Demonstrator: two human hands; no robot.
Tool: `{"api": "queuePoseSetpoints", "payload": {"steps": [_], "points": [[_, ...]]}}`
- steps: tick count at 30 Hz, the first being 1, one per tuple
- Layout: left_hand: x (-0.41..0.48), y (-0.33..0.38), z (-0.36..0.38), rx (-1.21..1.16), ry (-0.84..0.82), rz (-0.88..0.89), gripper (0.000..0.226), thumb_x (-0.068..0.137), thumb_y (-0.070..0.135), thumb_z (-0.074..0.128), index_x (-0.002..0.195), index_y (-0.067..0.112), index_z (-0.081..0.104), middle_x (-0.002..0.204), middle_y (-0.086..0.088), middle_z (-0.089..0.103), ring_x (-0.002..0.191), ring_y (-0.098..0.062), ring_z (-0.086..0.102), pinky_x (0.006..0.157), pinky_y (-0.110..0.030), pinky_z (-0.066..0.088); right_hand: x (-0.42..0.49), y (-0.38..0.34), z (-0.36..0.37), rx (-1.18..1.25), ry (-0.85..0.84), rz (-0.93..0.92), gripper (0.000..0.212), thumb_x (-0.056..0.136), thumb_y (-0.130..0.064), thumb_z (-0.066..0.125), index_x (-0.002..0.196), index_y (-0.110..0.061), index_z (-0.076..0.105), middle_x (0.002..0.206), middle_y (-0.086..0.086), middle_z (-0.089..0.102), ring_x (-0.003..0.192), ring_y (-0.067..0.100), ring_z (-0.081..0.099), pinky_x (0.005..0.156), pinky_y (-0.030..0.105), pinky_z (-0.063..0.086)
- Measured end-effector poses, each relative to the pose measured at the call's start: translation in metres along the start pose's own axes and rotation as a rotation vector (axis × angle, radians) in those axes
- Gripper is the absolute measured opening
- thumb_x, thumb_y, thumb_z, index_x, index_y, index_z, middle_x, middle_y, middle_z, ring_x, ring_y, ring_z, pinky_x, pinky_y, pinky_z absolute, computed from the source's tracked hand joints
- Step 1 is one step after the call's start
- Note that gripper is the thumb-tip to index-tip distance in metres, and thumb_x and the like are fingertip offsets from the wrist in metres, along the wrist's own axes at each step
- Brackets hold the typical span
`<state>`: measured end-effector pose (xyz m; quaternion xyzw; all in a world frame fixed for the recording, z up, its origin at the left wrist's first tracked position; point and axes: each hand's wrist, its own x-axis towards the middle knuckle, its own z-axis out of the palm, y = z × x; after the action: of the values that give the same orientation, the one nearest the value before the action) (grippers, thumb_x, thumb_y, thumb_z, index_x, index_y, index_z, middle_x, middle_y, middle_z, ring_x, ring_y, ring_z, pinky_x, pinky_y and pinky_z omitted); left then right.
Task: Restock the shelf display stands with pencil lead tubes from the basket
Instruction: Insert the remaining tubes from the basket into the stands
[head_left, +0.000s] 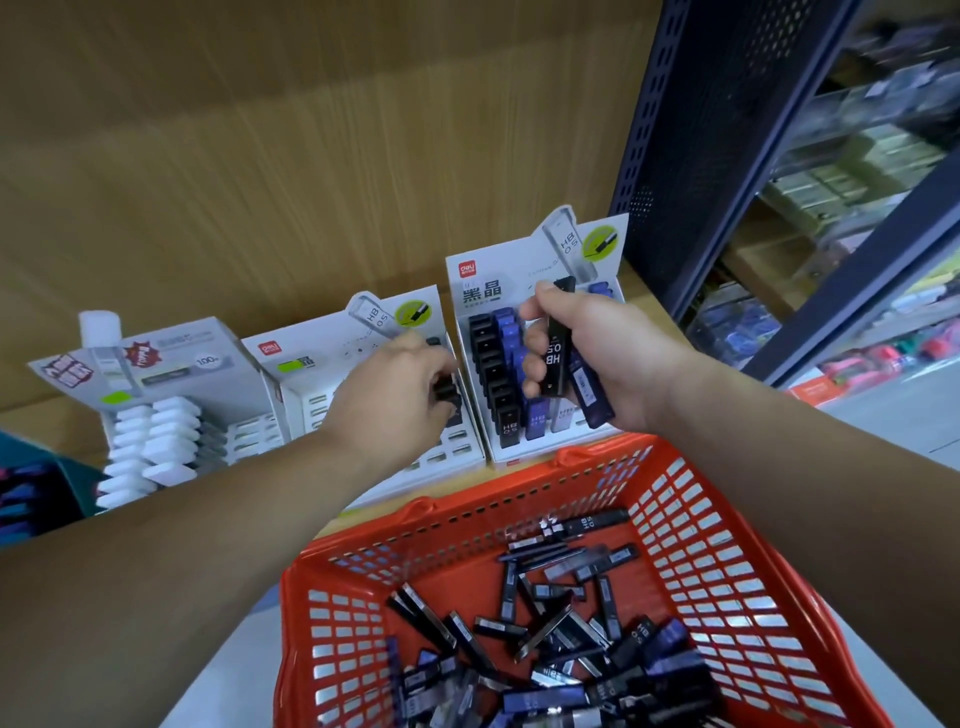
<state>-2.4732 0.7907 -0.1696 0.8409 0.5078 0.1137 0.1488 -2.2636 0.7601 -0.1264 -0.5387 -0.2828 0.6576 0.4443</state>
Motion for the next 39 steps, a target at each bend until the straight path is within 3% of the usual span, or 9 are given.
{"api": "queuePoseSetpoints", "payload": {"steps": [4,8,13,18,21,24,27,32,39], "points": [[0.0,0.042,-0.014,-0.422,0.089,-0.149,0.004,0.093,0.017,0.071,0.09,0.018,0.067,0.077,0.002,0.064,0.065,-0.009,0.058,0.062,-0.026,0.049,-0.003,-0.003,-0.005,0.019,0.112,-0.033,0.035,0.108,-0.038,0.05,0.08,-0.019,0.059,0.066,-0.001,0.057,0.057,0.016,0.054,0.06,0.03,0.047],[-0.001,0.091,-0.015,-0.93,-0.078,-0.421,0.023,0.095,0.032,0.074,0.091,0.01,0.067,0.077,-0.007,0.075,0.07,-0.02,0.072,0.059,-0.03,0.054,-0.005,-0.002,-0.006,0.026,0.187,-0.055,0.038,0.105,-0.044,0.052,0.075,-0.021,0.055,0.071,-0.001,0.053,0.057,0.017,0.051,0.061,0.031,0.046],[0.008,0.104,-0.016,-1.136,-0.07,-0.494,0.018,0.088,0.019,0.082,0.098,0.009,0.07,0.073,-0.005,0.072,0.063,-0.016,0.064,0.057,-0.027,0.051,-0.015,-0.005,-0.012,-0.073,0.191,-0.094,0.039,0.105,-0.054,0.046,0.084,-0.021,0.053,0.059,-0.004,0.048,0.048,0.017,0.044,0.05,0.029,0.039],[0.012,0.094,-0.026,-0.856,-0.044,-0.434,0.008,0.096,0.017,0.072,0.095,0.01,0.067,0.079,-0.009,0.072,0.055,-0.006,0.067,0.044,-0.021,0.047,-0.019,-0.006,-0.053,-0.096,0.303,-0.009,0.007,0.093,-0.02,0.047,0.088,-0.02,0.052,0.073,0.002,0.038,0.058,0.022,0.037,0.057,0.036,0.043],[0.014,0.096,-0.023,-0.739,-0.077,-0.392,0.006,0.098,0.015,0.066,0.098,0.009,0.064,0.086,-0.015,0.076,0.064,-0.015,0.074,0.044,-0.025,0.048,-0.02,-0.003,-0.066,-0.171,0.318,-0.005,0.025,0.09,0.006,0.038,0.092,-0.016,0.049,0.086,0.009,0.041,0.064,0.024,0.04,0.054,0.036,0.043],[0.029,0.095,-0.02,-0.48,-0.004,-0.236,0.006,0.093,0.021,0.073,0.09,0.019,0.069,0.077,-0.011,0.075,0.063,-0.019,0.07,0.054,-0.028,0.052,-0.019,-0.003,-0.07,-0.23,0.285,-0.045,0.047,0.092,0.015,0.047,0.128,-0.014,0.052,0.101,0.013,0.052,0.077,0.029,0.054,0.065,0.039,0.049],[0.05,0.095,-0.022,-0.347,0.019,-0.131,0.009,0.09,0.026,0.077,0.085,0.02,0.072,0.068,-0.002,0.071,0.053,-0.009,0.055,0.054,-0.024,0.045,-0.018,-0.005,-0.08,0.038,0.284,-0.054,0.051,0.095,0.015,0.057,0.139,-0.003,0.04,0.098,0.022,0.067,0.089,0.036,0.073,0.082,0.042,0.06],[0.078,0.095,-0.012,-0.193,-0.041,-0.031,0.012,0.089,0.03,0.078,0.082,0.021,0.075,0.07,0.0,0.072,0.063,-0.018,0.063,0.063,-0.033,0.051,-0.024,-0.003,-0.098,0.097,0.245,-0.002,0.021,0.101,-0.007,0.064,0.12,-0.005,0.058,0.106,0.018,0.077,0.079,0.031,0.078,0.06,0.043,0.064],[0.095,0.091,0.003,-0.011,-0.151,0.015,0.014,0.099,0.026,0.064,0.093,0.016,0.072,0.069,0.003,0.063,0.063,-0.011,0.055,0.057,-0.027,0.036,-0.014,0.017,-0.11,-0.011,0.312,0.134,0.012,0.106,-0.021,0.052,0.103,-0.015,0.062,0.082,0.012,0.072,0.049,0.017,0.05,0.045,0.025,0.037]]}}
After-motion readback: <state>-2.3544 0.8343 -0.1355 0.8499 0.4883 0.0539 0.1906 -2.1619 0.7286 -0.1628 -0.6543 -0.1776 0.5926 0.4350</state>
